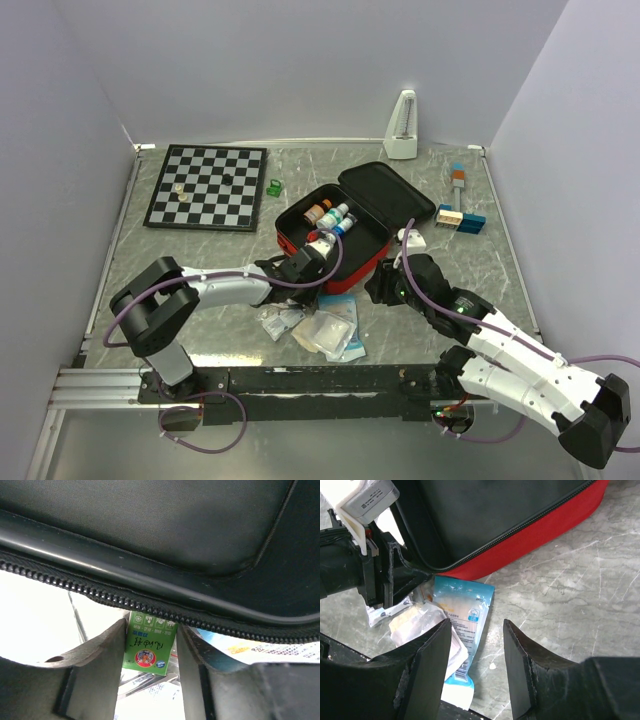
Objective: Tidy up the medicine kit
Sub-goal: Pick up the medical item at the center of the board, then place the medical item at the medicine box.
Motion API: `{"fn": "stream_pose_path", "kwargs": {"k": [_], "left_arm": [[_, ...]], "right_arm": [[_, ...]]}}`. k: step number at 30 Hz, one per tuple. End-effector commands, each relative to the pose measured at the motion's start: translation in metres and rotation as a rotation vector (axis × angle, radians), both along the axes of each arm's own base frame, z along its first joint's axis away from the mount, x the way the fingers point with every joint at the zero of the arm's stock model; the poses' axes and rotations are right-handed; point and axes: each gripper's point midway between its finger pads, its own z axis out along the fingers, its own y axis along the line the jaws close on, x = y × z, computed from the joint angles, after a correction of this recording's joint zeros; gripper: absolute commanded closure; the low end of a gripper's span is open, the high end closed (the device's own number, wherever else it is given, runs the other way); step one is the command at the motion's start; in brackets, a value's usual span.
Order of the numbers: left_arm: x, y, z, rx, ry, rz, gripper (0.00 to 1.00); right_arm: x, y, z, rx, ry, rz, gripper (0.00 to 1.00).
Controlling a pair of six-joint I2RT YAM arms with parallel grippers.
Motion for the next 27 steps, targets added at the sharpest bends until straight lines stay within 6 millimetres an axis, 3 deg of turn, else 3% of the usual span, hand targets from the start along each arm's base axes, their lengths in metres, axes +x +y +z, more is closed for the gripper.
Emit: {"fn": "stream_pose_path", "kwargs": {"k": [1,8,11,16,21,27], "left_arm": [[0.001,0.006,0.016,-0.029,-0.035,0.037,0.53],[-0.004,0.023,0.079,-0.117,-0.128,0.074,0.59],[-0.009,0.024,0.126,-0.243,-0.186,0.081,0.59],[0.007,-0.003,0.199,-0.404,-0.311,0.032,0.55],[0.055,-0.056,0.199,-0.346,-0.279,-0.047,0.57],[0.115,-0.098,0.162,-0.333,-0.188,-0.056,0.59]], "right_arm": [[0.001,0.002,0.010,0.027,-0.030,-0.008,0.47],[0.007,0.001,0.028,0.016,-0.065,-0.007,0.47],[0.008,-0.001,0.038,0.019,-0.090,-0.010,0.47],[0.012,-0.004,0.053,0.013,-0.126,-0.022,0.47],[0.013,-0.010,0.063,-0.005,-0.143,-0.036,0.47],[0.010,-0.013,0.076,-0.001,-0.150,-0.035,0.46]]}}
